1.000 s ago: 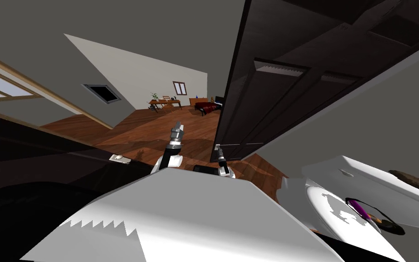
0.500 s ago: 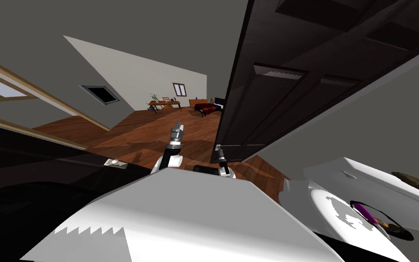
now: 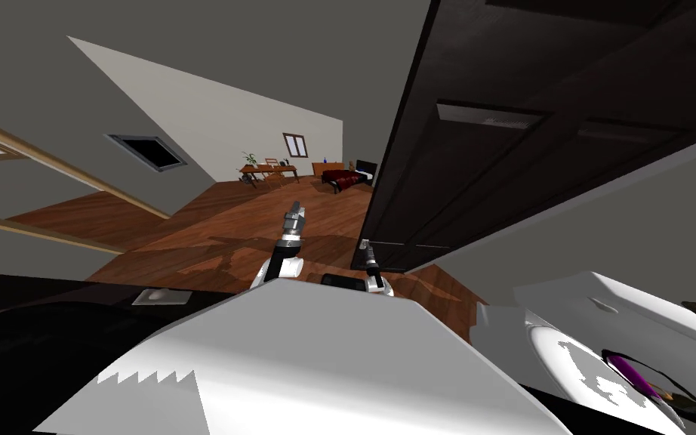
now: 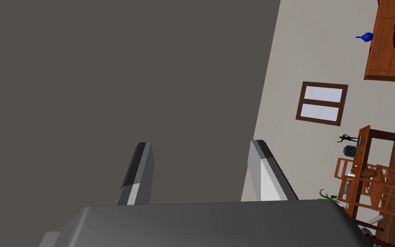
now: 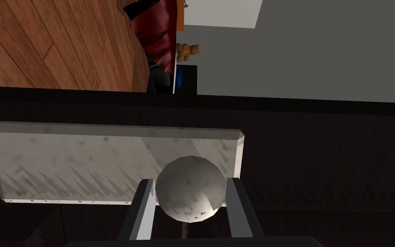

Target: Push the door open

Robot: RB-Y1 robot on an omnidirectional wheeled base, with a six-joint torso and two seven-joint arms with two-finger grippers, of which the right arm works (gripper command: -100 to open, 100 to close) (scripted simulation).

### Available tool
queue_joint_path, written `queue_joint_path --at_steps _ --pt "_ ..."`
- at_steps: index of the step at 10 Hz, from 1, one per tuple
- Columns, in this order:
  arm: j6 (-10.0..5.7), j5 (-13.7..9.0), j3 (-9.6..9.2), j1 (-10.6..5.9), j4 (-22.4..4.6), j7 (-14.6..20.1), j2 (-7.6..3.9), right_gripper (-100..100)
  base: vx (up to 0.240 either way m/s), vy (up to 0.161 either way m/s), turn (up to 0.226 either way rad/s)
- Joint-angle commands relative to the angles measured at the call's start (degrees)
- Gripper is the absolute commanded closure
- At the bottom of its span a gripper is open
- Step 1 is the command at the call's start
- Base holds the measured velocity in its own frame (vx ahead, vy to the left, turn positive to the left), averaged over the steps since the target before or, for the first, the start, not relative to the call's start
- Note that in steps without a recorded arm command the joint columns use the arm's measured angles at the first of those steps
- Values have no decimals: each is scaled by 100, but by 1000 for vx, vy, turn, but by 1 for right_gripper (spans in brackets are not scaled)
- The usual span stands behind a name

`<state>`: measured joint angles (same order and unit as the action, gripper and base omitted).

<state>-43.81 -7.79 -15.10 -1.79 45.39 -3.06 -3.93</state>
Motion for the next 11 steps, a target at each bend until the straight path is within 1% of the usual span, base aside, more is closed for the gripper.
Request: queue_joint_path --at_steps 1,3,5,6,7,11 --pt "-12 -66 190 -44 -48 -28 -80 100 127 83 -53" --pt "-13 -93 277 -59 -67 -49 -91 100 127 73 -59" --pt "-14 -150 459 -93 -108 -95 -102 100 141 70 -98" --pt "44 -139 377 -39 -12 -84 -70 -100 -72 91 -70" --pt "48 -142 375 -34 -4 -83 -65 -100 -219 50 -34" --pt "83 -178 363 16 78 -77 27 -100 -221 38 -42"
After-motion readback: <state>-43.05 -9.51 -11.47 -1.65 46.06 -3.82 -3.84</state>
